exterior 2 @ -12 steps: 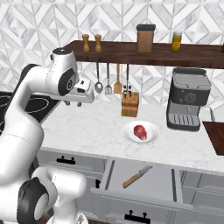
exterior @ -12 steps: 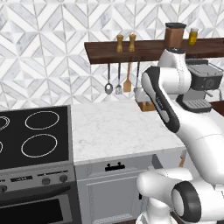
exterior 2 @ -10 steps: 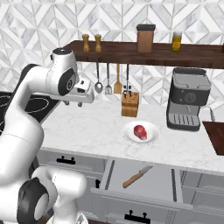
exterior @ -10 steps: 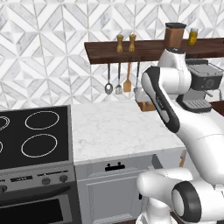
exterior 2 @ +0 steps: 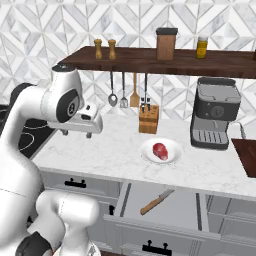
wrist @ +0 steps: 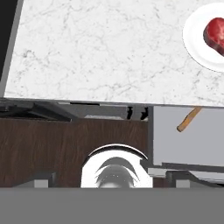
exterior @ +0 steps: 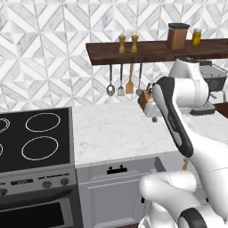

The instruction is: Pick up the knife from the drawer and place it on the cutting board. Then place the meat from the plate to the cutting board.

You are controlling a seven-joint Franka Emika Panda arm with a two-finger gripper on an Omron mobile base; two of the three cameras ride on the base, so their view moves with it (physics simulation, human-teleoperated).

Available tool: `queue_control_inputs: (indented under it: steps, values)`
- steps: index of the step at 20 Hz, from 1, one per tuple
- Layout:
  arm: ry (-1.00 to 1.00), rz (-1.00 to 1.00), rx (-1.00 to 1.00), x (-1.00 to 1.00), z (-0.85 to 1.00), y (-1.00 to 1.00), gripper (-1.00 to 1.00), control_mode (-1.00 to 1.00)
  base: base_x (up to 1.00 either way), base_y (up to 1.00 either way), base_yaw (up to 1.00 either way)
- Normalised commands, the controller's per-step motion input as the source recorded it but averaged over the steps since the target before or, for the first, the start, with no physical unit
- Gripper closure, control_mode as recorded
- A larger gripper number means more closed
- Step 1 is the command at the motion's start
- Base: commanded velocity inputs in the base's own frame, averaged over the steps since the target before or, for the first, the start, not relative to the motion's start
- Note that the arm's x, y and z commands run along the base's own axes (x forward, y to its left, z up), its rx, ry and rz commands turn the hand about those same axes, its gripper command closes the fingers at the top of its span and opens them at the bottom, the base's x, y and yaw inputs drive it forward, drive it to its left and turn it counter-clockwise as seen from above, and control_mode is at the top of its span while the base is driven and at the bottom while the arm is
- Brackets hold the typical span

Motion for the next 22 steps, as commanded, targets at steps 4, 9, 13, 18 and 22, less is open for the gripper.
queue_control_inputs:
  steps: [4, 9, 13, 18, 22]
  values:
    - [0.04, 0.00, -0.05, -0.81, -0.47, 0.00, -1.00, -1.00, 0.00, 0.00, 0.00]
    - [0.04, 0.00, -0.04, -0.59, -0.43, 0.01, -1.00, -1.00, 0.00, 0.00, 0.00]
    - [0.00, 0.00, -0.01, -0.21, -0.06, 0.00, -1.00, 1.00, -0.66, -0.02, 0.00]
    - [0.00, 0.00, 0.00, 0.00, 0.00, 0.00, -1.00, 1.00, -0.86, -0.28, 0.01]
    - [0.00, 0.00, 0.00, 0.00, 0.00, 0.00, -1.00, 1.00, -0.20, -0.94, 0.00]
